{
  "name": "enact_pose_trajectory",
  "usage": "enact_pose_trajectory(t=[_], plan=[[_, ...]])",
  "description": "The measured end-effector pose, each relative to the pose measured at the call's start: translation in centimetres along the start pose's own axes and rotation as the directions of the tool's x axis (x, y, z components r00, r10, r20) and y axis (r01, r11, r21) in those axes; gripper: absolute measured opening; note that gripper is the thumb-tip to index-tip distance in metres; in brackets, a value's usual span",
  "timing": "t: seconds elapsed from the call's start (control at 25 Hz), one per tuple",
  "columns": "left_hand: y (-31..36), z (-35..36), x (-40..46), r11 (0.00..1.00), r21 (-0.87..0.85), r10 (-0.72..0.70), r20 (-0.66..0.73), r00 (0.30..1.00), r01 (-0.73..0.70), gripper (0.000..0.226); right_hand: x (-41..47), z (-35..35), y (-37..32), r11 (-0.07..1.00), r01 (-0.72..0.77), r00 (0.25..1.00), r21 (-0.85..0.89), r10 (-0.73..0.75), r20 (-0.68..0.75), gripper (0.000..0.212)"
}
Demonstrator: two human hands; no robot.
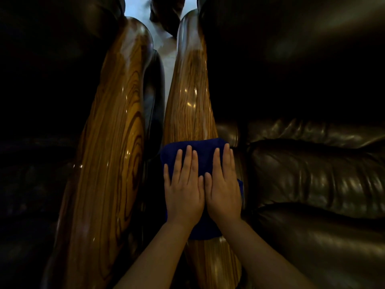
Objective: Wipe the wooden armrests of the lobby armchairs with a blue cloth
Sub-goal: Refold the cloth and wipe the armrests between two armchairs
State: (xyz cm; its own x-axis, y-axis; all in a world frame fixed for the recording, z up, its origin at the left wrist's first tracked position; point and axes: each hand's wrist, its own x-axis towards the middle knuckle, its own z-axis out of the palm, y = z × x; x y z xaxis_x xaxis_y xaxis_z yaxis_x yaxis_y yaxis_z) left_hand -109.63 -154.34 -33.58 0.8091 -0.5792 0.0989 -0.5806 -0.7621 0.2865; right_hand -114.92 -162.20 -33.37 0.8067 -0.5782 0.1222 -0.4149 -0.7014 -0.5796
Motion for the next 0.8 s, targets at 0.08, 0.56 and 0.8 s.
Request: enact_pose_trajectory(t=[0.08, 0.56, 0.8], plan=[[0.0, -0.3, 1.3, 0.999, -0.038, -0.017, -0.005, 1.000, 0.017, 0.054, 1.2, -0.2, -0.1, 0.999, 0.013, 1.000, 0.052, -0.014, 0.007, 0.055], [-1.1, -1.7, 14.4, 0.997, -0.082, 0.009, 0.037, 0.999, -0.006, 0.051, 14.4, -0.1, -2.2, 0.993, -0.074, 0.997, 0.097, 0.072, 0.029, 0.056], [-1.3, -1.6, 21.7, 0.989, -0.145, 0.029, 0.054, 0.998, -0.021, 0.054, 21.6, 0.0, -2.5, 0.992, -0.089, 0.995, 0.085, 0.084, 0.058, 0.055]])
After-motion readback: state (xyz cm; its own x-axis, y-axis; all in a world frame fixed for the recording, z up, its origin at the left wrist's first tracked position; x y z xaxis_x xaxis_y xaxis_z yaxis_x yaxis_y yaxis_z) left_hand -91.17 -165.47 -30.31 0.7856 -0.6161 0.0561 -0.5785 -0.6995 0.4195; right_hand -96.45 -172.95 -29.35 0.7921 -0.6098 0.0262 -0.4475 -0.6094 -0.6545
